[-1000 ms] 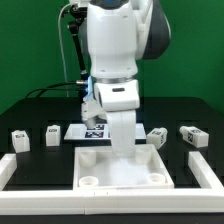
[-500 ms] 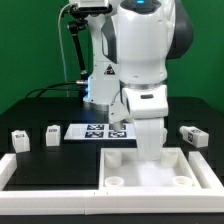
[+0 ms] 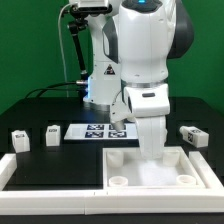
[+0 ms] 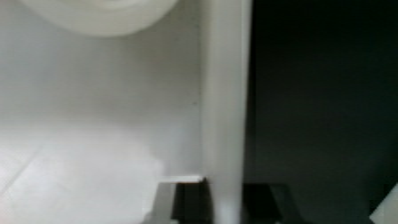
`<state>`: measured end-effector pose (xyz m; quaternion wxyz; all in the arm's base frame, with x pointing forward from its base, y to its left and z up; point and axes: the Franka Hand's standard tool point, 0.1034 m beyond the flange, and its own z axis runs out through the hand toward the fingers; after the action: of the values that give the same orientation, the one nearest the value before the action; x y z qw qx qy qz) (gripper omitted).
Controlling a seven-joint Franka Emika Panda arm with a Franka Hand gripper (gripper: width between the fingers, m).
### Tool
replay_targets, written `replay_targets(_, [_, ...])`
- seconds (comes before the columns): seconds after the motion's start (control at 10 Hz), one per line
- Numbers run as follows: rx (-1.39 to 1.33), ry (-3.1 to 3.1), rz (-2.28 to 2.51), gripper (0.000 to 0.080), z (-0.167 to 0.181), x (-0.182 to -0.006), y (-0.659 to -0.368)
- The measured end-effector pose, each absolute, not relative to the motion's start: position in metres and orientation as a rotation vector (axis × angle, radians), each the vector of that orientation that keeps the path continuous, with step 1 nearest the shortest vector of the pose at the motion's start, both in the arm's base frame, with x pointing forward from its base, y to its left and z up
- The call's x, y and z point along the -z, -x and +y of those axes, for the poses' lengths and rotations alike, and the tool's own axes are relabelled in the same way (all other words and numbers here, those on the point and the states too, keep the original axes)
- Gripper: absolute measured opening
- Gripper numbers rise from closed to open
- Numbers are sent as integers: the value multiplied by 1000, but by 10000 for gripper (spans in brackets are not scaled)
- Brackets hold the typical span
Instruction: Assemble square table
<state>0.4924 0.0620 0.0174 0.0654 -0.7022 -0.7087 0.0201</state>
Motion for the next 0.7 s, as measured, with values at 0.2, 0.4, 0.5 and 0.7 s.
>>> replay_targets(0.2, [-63,2119,-2136,250,62,-17,-492])
replay_targets(0.4, [-63,2119,-2135,563,62,-16,-492])
replay_targets(0.5, [-64,2118,-2135,563,62,-16,-491])
replay_targets(0.7, [-64,2118,-2134,644,61,-16,-491])
